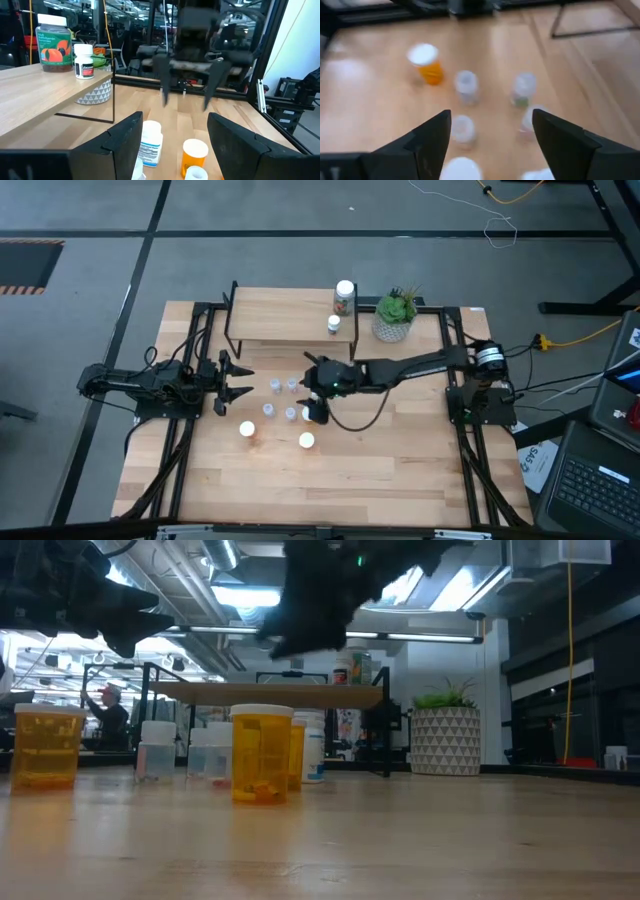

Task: Pick and place medicine bottles onto shelf by color
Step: Put the white blue pill bottle on the shelf

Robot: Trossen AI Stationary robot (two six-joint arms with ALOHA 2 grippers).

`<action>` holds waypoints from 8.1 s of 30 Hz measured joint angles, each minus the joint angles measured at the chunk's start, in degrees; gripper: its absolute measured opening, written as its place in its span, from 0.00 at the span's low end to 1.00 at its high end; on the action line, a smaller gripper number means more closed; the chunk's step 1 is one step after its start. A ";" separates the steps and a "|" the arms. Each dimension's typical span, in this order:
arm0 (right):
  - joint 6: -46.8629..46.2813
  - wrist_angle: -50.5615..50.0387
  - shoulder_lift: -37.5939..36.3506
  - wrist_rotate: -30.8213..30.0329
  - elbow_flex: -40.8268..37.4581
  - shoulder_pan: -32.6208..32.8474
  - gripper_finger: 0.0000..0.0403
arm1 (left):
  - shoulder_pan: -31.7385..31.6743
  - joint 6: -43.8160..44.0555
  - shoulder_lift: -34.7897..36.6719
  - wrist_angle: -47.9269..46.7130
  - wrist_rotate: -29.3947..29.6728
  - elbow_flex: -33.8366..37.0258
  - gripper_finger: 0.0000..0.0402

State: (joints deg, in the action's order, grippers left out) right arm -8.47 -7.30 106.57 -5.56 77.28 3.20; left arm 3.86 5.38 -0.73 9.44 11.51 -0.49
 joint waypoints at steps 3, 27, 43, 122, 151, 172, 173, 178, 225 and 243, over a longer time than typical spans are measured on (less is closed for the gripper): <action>-0.04 -1.82 2.17 -0.87 0.24 -0.87 0.69 | 0.00 0.01 0.00 -0.21 0.00 0.00 0.55; -3.17 -13.41 3.01 -8.93 0.41 -2.29 0.69 | 0.02 0.01 0.00 -0.90 0.00 0.00 0.55; -5.99 -13.20 5.06 -8.37 0.37 -2.29 0.65 | 0.00 0.01 0.00 -0.97 0.00 0.00 0.55; -40.80 -77.63 -23.34 -47.15 18.06 15.58 0.15 | 0.01 30.24 -27.53 -50.72 16.50 -33.85 0.53; -9.50 76.36 -45.10 24.38 -71.09 -13.13 0.06 | -5.35 20.91 -30.13 -50.35 22.54 -39.80 0.53; -16.74 60.74 -56.53 20.18 -71.52 -14.56 0.06 | -11.64 33.32 -44.12 -67.72 8.26 -39.52 0.73; -16.72 60.56 -56.53 20.18 -71.52 -14.56 0.06 | -11.56 33.37 -44.98 -67.72 8.24 -39.36 0.74; -16.52 58.72 -56.53 20.18 -71.52 -14.56 0.06 | -11.55 33.62 -50.21 -67.72 6.75 -38.41 0.74; -13.75 54.74 -56.51 20.69 -71.50 -14.56 0.06 | -18.84 19.91 -76.49 -60.79 -2.05 -38.27 0.40; -13.78 54.76 -56.49 20.68 -71.50 -14.56 0.06 | -11.24 27.53 -67.96 -66.23 -0.96 -53.44 0.36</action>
State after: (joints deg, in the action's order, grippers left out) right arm -22.25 47.46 50.09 15.11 5.79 -11.35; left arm -7.38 32.91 -68.69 -56.79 10.55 -53.93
